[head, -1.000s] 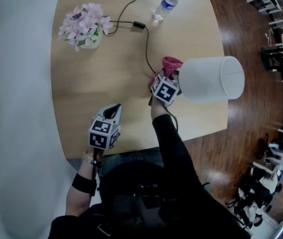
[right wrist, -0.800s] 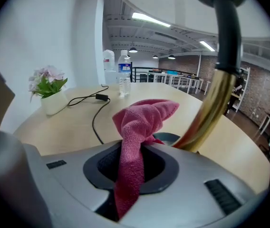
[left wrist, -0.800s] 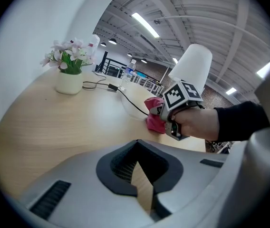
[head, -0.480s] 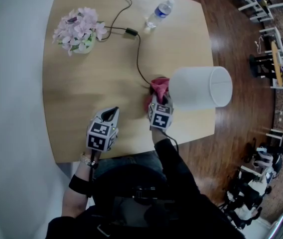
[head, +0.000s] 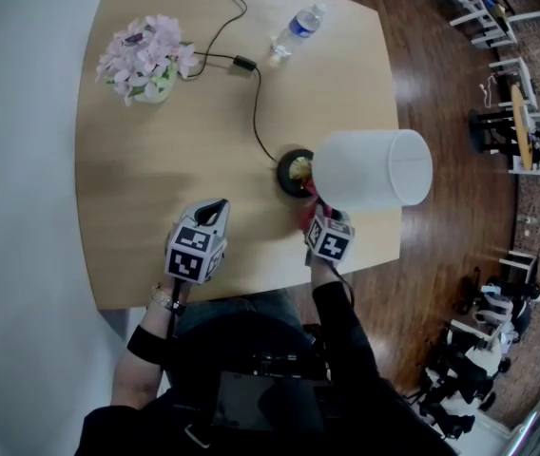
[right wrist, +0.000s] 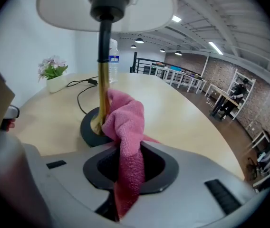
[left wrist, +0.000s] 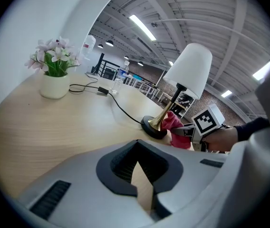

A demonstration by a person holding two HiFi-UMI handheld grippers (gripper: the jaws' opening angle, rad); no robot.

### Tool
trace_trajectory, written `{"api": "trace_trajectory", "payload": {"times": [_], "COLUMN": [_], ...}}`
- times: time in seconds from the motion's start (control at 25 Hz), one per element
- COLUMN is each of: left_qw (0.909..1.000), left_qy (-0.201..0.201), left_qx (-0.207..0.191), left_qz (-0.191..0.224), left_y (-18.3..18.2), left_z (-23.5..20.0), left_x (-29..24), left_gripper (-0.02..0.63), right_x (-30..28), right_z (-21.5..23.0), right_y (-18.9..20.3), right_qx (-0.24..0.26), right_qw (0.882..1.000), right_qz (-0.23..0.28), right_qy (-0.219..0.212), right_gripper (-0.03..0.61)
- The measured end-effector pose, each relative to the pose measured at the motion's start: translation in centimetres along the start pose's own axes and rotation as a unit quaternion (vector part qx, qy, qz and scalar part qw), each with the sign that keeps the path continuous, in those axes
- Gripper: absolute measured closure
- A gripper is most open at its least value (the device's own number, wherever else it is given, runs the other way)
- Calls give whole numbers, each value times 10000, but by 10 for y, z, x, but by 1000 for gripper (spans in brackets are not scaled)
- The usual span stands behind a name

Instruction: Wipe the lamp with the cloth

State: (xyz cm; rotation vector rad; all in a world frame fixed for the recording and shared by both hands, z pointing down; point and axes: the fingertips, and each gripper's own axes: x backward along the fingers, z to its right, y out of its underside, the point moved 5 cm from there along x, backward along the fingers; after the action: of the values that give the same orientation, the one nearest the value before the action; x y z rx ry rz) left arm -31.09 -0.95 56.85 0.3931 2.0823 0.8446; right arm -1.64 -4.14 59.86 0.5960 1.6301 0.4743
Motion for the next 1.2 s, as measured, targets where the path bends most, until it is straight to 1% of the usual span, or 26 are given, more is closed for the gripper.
{"api": "trace_trajectory", "payload": {"times": [0.12,0.24,0.32,0.36,0.4,0.44,0.48,0.52,0.56,0.6,0.64,0.72,0.76,0.8,0.84,0.92,1.0,1.12,1.2], "left_qw": [10000,9999,9999,9998,9998,9996,9994,9991,9986,9981,9974,9954,9938,9919,9894,9827,9753,9654,9582], "left_qy": [22,-3,-60,-106,-167,-242,-327,-418,-514,-612,-714,-950,-1086,-1226,-1369,-1656,-1932,-2310,-2514], "left_qx": [-39,-90,-122,-121,-107,-87,-66,-45,-23,1,32,127,206,323,477,798,1027,1193,1354], "left_qz": [29,73,95,96,99,102,100,94,87,82,79,84,89,100,123,214,288,215,178], "left_y": [-5,-8,-9,-9,-11,-12,-13,-13,-13,-14,-14,-16,-16,-16,-16,-16,-19,-22,-22], "left_z": [4,9,12,14,16,18,20,22,25,29,33,42,47,52,59,75,89,108,126], "left_x": [-3,-4,-5,-4,-3,-2,-3,-4,-5,-7,-10,-16,-19,-21,-23,-25,-29,-32,-27], "left_gripper": [609,609,609,609,609,609,609,609,609,609,609,609,609,609,609,609,609,609,609], "right_x": [3,6,9,11,12,16,21,27,33,38,41,40,39,38,40,49,59,72,85], "right_z": [36,75,99,109,117,123,126,126,126,124,121,114,110,106,104,101,95,75,61], "right_y": [-7,-24,-47,-61,-77,-96,-115,-134,-152,-169,-185,-214,-227,-239,-251,-275,-299,-322,-328], "right_qx": [-139,-233,-106,5,123,241,364,511,706,957,1250,1816,2009,2104,2101,1927,1779,1794,1870], "right_qw": [9998,9979,9936,9891,9816,9705,9553,9364,9152,8942,8748,8389,8194,7974,7734,7244,6744,5999,5448], "right_qz": [150,483,779,934,1092,1249,1379,1461,1495,1493,1477,1452,1448,1449,1460,1536,1646,1691,1622], "right_qy": [-45,-352,-806,-1142,-1560,-2048,-2589,-3151,-3674,-4110,-4442,-4920,-5170,-5467,-5800,-6438,-6974,-7612,-8012], "right_gripper": [509,509,509,509,509,509,509,508,508,506,506,505,505,505,505,505,505,506,506]}}
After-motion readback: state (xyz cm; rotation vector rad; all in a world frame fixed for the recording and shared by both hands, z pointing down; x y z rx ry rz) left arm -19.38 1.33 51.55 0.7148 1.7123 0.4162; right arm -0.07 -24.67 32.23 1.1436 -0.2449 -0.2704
